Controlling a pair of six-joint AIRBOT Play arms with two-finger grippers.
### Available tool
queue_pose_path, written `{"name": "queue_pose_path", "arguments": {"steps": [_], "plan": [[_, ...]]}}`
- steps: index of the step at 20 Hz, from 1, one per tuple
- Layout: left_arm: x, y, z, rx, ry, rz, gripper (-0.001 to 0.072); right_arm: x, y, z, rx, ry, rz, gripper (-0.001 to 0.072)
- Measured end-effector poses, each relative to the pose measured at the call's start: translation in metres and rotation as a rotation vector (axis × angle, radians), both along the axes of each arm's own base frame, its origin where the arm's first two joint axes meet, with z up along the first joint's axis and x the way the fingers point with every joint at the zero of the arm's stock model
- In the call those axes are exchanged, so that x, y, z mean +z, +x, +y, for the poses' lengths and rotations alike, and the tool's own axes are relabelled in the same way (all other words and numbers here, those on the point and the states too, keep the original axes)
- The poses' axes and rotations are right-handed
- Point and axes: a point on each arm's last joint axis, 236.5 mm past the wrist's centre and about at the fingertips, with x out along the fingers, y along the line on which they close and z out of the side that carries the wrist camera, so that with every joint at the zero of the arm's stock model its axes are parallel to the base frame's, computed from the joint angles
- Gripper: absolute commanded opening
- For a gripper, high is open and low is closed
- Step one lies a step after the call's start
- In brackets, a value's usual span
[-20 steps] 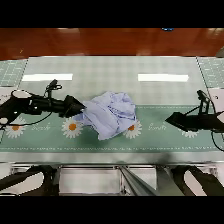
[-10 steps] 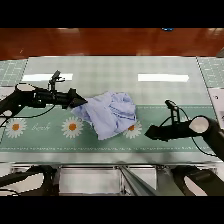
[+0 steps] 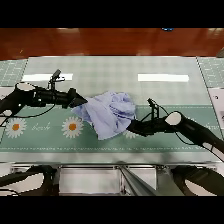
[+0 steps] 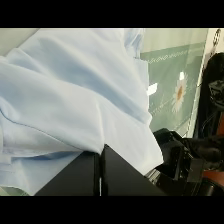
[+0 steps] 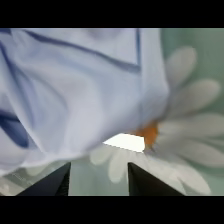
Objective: Fold the shirts.
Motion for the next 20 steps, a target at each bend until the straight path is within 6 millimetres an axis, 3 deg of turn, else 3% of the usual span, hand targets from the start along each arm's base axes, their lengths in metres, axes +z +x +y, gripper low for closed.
{"name": "queue_pose_path", "arguments": {"steps": [3, 4, 5, 6, 9, 11, 13, 15, 18, 20], "plan": [[0.000, -0.001, -0.001, -0.004, -0.001, 0.001, 0.0019, -0.003, 0.019, 0.015, -0.014, 0.038, 0.004, 0.0399], [0.000, -0.001, -0.001, -0.005, -0.001, 0.001, 0.0019, -0.004, 0.024, 0.020, -0.014, 0.050, 0.006, 0.0345], [0.000, -0.001, -0.001, -0.006, -0.002, 0.002, 0.0020, -0.005, 0.030, 0.025, -0.015, 0.059, 0.006, 0.0235], [0.000, -0.002, -0.001, -0.007, -0.003, 0.002, 0.0019, -0.007, 0.036, 0.028, -0.015, 0.062, 0.003, 0.0054], [0.005, 0.002, 0.002, 0.004, -0.008, -0.008, 0.0019, 0.003, 0.045, 0.039, 0.049, 0.095, -0.030, 0.0022], [0.022, 0.018, 0.011, 0.054, -0.038, -0.046, 0.0019, 0.026, 0.057, 0.036, 0.100, 0.109, -0.094, 0.0021], [0.054, 0.041, 0.026, 0.114, -0.084, -0.110, 0.0020, 0.063, 0.084, 0.020, 0.117, 0.099, -0.200, 0.0021], [0.093, 0.063, 0.044, 0.158, -0.132, -0.192, 0.0019, 0.114, 0.118, -0.006, 0.114, 0.065, -0.329, 0.0021], [0.169, 0.088, 0.068, 0.203, -0.211, -0.347, 0.0019, 0.208, 0.158, -0.052, 0.107, -0.024, -0.526, 0.0021], [0.224, 0.094, 0.082, 0.215, -0.253, -0.466, 0.0019, 0.274, 0.171, -0.080, 0.104, -0.099, -0.654, 0.0021]]}}
